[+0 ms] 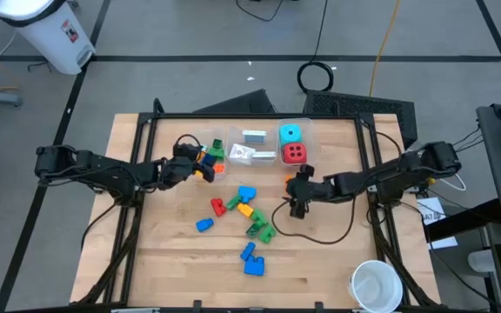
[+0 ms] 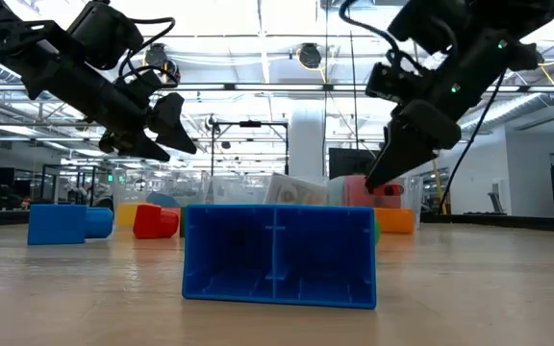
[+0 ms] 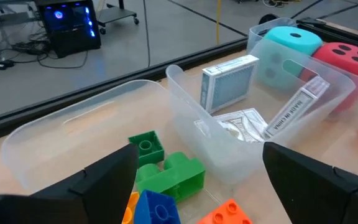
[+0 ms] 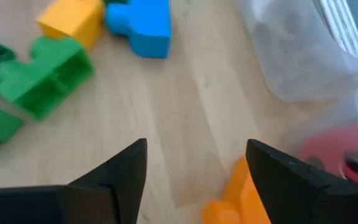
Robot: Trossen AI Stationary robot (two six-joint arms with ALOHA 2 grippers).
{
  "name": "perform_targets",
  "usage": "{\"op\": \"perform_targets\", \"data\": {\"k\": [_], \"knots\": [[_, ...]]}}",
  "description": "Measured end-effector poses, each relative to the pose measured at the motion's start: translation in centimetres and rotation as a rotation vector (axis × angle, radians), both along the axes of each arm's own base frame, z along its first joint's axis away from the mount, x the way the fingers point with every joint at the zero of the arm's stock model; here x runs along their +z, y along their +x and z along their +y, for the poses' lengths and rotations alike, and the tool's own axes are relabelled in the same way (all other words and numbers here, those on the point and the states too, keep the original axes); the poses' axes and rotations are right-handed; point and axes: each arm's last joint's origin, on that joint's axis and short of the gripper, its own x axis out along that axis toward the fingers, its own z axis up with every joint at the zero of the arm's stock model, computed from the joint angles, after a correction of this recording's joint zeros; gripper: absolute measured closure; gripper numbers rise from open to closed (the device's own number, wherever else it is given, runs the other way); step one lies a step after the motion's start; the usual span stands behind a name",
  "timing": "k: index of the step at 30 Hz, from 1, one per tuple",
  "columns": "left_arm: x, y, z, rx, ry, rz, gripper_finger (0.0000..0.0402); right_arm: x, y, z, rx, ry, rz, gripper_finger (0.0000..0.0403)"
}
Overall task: Pick & Place Toys
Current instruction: Put the orange game piece into the left transparent bin
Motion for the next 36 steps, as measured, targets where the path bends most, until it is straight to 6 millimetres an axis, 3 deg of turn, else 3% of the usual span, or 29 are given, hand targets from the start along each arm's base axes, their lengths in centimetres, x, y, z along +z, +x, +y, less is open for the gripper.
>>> {"op": "perform_targets", "data": {"k": [12,18,22,27,31,36], "knots": [[0.0,0.0,-0.1,-0.023,-0.011,-0.001,0.0052,-1.2,-1.1,-2.4,-0.186,0.084,0.136,0.0151],[0.0,0.0,-0.1,-0.023,-0.011,-0.002,0.0052,-1.7,-1.5,-2.3,-0.136,0.244,0.157,0.0163],[0.0,0.0,-0.1,-0.022,-0.011,-0.002,0.0053,-1.5,-1.1,-1.1,-0.014,0.329,0.137,0.0171],[0.0,0.0,-0.1,-0.023,-0.011,-0.002,0.0053,-0.8,-0.9,0.7,0.158,0.239,0.076,0.0173],[0.0,0.1,-0.1,-0.022,-0.011,-0.003,0.0052,-0.4,-0.7,1.3,0.164,0.064,0.031,0.0161],[0.1,0.1,0.0,-0.022,-0.010,-0.011,0.0053,-1.6,0.4,1.3,0.168,0.040,0.017,0.0126]]}}
